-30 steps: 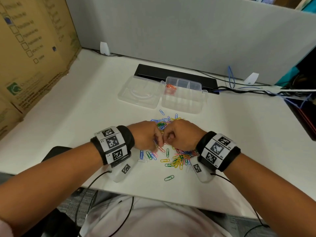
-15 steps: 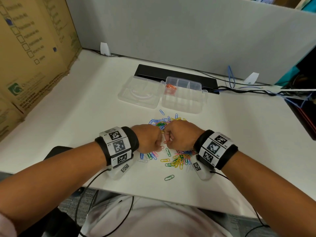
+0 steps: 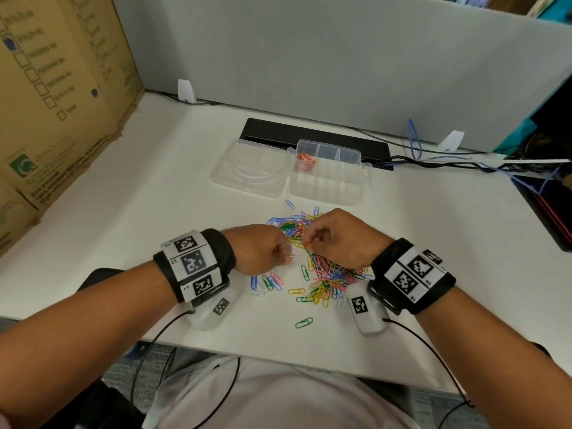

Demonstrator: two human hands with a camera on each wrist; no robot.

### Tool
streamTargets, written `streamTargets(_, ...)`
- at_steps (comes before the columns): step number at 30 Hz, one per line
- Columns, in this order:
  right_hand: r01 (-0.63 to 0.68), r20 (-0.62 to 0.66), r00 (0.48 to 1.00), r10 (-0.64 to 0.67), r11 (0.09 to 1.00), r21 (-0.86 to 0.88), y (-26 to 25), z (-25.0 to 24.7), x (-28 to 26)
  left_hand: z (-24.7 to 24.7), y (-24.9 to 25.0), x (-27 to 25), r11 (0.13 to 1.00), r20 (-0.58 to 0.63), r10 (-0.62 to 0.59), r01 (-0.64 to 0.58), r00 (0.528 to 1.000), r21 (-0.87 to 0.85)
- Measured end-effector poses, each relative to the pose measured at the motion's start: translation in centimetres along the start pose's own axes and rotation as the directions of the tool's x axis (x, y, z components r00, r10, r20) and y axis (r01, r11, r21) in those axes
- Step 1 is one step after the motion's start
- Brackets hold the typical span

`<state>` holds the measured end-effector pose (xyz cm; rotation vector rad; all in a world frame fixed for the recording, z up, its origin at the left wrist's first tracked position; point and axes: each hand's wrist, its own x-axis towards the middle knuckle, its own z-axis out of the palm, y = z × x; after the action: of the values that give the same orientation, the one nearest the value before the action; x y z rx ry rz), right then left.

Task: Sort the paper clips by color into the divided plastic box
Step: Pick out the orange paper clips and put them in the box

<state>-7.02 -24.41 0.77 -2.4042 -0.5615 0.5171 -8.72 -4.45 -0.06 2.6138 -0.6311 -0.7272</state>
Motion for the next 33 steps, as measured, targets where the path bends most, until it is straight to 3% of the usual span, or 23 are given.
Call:
streamTargets(8,-0.008,-0.104,0.994,0.027,0.984,0.180,0.5,0.1,-0.5,0.3,0.5,0.4,0.992,0.063,0.059,-0.051,0.996,-0.113)
streamTargets(14,-0.032,0.023,0.999,0.029,0.988,0.148,0.4,-0.6,-1.0,-0.1,0.6,0.8,0.922,0.105,0.121,-0.073,0.987,-0.380)
streamTargets(17,-0.061,0.012,0.998,0.060,0.992,0.115,0.8,-1.5,-1.2,-0.1,0.2,0.7,0.884,0.116,0.138,-0.069,0.984,-0.462)
streamTargets(21,-0.060,-0.034,0.997,0.072,0.955,0.291,0.2,-2.3,-1.5,-0.7,0.0,0.9,0.870,0.051,0.140,-0.098,0.989,-0.483)
streamTargets(26,-0.018,-0.091,0.994,0.061,0.909,0.415,-0.6,-2.2,-1.3,-1.5,0.1,1.5,0.703,0.030,0.160,-0.092,0.987,-0.705)
streamTargets(33,-0.022,-0.084,0.993,0.082,0.829,0.558,-0.7,-2.7,-1.7,-1.8,0.6,2.2,0.543,0.052,0.199,-0.066,0.979,-0.837)
